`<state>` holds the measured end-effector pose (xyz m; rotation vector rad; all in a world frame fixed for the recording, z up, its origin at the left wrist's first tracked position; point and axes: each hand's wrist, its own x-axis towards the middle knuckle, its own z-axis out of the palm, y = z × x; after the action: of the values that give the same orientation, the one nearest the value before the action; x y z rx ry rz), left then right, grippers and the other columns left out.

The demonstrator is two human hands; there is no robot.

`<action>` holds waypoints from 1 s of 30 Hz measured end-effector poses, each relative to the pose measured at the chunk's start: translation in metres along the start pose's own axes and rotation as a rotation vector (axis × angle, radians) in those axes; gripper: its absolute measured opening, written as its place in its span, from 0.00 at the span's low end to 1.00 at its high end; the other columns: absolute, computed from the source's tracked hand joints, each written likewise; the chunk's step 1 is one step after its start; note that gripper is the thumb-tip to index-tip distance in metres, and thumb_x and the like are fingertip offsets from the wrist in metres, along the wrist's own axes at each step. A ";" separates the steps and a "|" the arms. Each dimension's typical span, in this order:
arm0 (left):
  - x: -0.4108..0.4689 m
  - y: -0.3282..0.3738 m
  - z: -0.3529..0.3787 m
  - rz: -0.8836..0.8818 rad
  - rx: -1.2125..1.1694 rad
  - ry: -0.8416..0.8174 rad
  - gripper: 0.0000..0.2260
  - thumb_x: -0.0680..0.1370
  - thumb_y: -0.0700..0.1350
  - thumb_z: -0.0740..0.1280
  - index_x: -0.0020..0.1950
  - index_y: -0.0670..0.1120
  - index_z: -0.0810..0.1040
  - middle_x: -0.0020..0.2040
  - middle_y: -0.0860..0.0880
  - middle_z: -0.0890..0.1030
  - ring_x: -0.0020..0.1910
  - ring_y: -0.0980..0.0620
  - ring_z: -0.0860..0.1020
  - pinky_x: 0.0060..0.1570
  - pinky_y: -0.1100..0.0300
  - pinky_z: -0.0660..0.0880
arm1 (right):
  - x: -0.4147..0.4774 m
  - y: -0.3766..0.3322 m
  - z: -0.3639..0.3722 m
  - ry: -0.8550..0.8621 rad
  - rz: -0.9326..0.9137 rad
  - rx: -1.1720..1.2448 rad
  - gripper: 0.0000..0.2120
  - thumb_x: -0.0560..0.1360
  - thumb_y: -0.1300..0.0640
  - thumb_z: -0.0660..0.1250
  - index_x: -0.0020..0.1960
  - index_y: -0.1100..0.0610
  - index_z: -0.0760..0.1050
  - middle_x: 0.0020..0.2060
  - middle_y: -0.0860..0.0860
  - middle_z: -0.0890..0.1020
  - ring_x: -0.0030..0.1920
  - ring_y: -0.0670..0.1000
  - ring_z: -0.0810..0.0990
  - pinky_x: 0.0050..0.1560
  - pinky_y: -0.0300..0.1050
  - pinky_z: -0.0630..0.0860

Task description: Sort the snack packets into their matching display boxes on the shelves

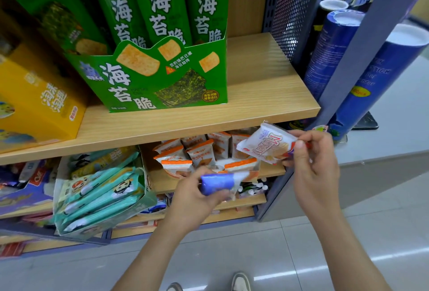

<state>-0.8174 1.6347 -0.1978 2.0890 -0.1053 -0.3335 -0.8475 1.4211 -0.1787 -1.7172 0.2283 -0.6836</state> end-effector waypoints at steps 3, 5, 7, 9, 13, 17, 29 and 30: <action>-0.009 0.011 -0.009 -0.176 -0.555 0.013 0.16 0.69 0.43 0.73 0.56 0.45 0.79 0.47 0.50 0.86 0.46 0.50 0.84 0.45 0.55 0.80 | 0.004 -0.018 -0.011 -0.031 0.075 -0.032 0.13 0.82 0.58 0.60 0.45 0.42 0.70 0.41 0.47 0.82 0.43 0.54 0.83 0.34 0.52 0.81; -0.016 0.020 -0.011 -0.202 -0.779 -0.022 0.17 0.69 0.45 0.69 0.57 0.44 0.78 0.50 0.48 0.86 0.49 0.48 0.84 0.48 0.52 0.80 | 0.005 -0.023 -0.012 -0.088 0.156 -0.102 0.12 0.82 0.60 0.61 0.43 0.46 0.71 0.38 0.50 0.81 0.39 0.55 0.82 0.33 0.52 0.80; -0.024 0.029 -0.012 -0.194 -0.876 -0.079 0.18 0.70 0.45 0.68 0.59 0.43 0.77 0.51 0.46 0.85 0.49 0.48 0.84 0.47 0.53 0.81 | 0.002 -0.029 -0.007 -0.142 0.220 -0.136 0.11 0.80 0.61 0.62 0.43 0.48 0.73 0.37 0.53 0.81 0.35 0.51 0.80 0.34 0.54 0.79; -0.032 0.037 -0.012 -0.178 -0.920 -0.118 0.17 0.70 0.45 0.67 0.58 0.42 0.78 0.51 0.45 0.85 0.47 0.48 0.84 0.43 0.55 0.81 | -0.003 -0.036 0.002 -0.179 0.268 -0.109 0.10 0.80 0.63 0.63 0.42 0.51 0.73 0.34 0.52 0.80 0.30 0.46 0.76 0.30 0.49 0.77; -0.040 0.043 -0.014 -0.129 -0.824 -0.131 0.18 0.71 0.48 0.67 0.59 0.46 0.77 0.52 0.46 0.85 0.50 0.48 0.84 0.49 0.53 0.81 | -0.013 -0.047 0.022 -0.255 0.360 0.082 0.08 0.80 0.62 0.64 0.42 0.55 0.73 0.26 0.51 0.75 0.25 0.50 0.72 0.22 0.40 0.71; -0.044 0.045 -0.022 -0.091 -0.837 -0.041 0.17 0.74 0.49 0.65 0.61 0.47 0.76 0.54 0.47 0.85 0.52 0.46 0.83 0.53 0.50 0.80 | -0.020 -0.053 0.034 -0.405 0.426 0.267 0.08 0.79 0.59 0.65 0.57 0.52 0.73 0.31 0.45 0.79 0.29 0.46 0.76 0.26 0.37 0.73; -0.071 0.002 -0.092 0.408 -0.396 0.358 0.15 0.63 0.37 0.77 0.45 0.52 0.87 0.69 0.52 0.74 0.64 0.51 0.76 0.53 0.59 0.77 | -0.050 -0.037 0.081 -0.666 0.564 0.230 0.13 0.77 0.63 0.67 0.41 0.48 0.84 0.36 0.50 0.81 0.36 0.49 0.74 0.33 0.38 0.68; -0.072 -0.004 -0.094 0.398 -0.412 0.298 0.13 0.64 0.35 0.76 0.45 0.50 0.87 0.72 0.51 0.71 0.66 0.54 0.75 0.53 0.61 0.76 | -0.052 -0.041 0.087 -0.677 0.634 0.294 0.12 0.77 0.63 0.67 0.41 0.49 0.85 0.39 0.53 0.83 0.38 0.51 0.76 0.36 0.40 0.71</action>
<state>-0.8603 1.7297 -0.1424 1.6391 -0.2475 0.1862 -0.8496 1.5296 -0.1662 -1.3870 0.1669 0.3237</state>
